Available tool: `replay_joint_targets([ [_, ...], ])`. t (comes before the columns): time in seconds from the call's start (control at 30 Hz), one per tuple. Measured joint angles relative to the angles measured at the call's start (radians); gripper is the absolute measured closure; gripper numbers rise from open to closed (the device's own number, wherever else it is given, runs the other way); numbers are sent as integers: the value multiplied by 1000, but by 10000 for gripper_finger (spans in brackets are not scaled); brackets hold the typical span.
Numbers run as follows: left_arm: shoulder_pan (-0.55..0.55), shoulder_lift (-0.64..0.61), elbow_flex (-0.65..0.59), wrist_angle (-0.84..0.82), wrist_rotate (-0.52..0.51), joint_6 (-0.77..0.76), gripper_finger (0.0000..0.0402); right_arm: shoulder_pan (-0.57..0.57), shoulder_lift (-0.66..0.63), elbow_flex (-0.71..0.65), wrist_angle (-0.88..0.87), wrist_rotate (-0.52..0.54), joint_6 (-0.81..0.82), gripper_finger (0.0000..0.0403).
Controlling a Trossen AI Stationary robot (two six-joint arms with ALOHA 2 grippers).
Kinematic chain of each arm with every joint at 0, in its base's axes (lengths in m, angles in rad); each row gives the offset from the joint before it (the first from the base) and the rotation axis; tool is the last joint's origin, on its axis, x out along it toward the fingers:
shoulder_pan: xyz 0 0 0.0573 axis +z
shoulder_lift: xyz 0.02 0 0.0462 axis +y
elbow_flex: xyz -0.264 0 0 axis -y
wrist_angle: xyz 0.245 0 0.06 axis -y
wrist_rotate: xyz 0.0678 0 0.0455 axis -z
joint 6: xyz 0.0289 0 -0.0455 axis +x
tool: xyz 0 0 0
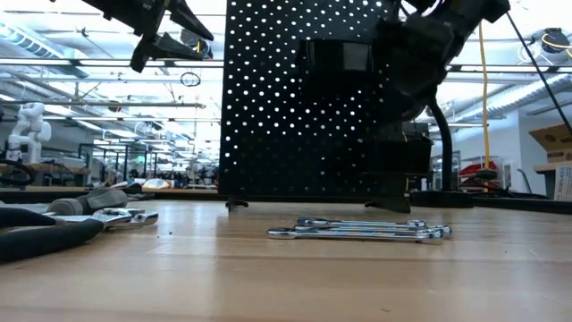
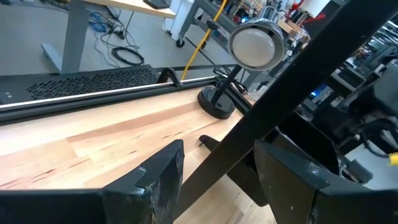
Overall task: Hang tools onto peg board
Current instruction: Remove the black utility knife blades from the bottom black bin of the black pegboard
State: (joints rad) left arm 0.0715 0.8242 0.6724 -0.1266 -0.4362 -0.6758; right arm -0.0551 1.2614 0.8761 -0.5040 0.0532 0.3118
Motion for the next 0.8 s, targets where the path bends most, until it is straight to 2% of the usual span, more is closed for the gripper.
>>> replay_joint_targets([
  [0.13, 0, 0, 0, 8, 7, 0, 196, 6, -11, 1, 28, -6, -34, 213],
  [0.47, 0, 0, 0, 23, 10, 1, 196, 18, 13, 1, -29, 3, -17, 122],
  [0.8, 0, 0, 0, 38, 13, 2, 196, 19, 120, 2, -13, 8, -62, 133],
])
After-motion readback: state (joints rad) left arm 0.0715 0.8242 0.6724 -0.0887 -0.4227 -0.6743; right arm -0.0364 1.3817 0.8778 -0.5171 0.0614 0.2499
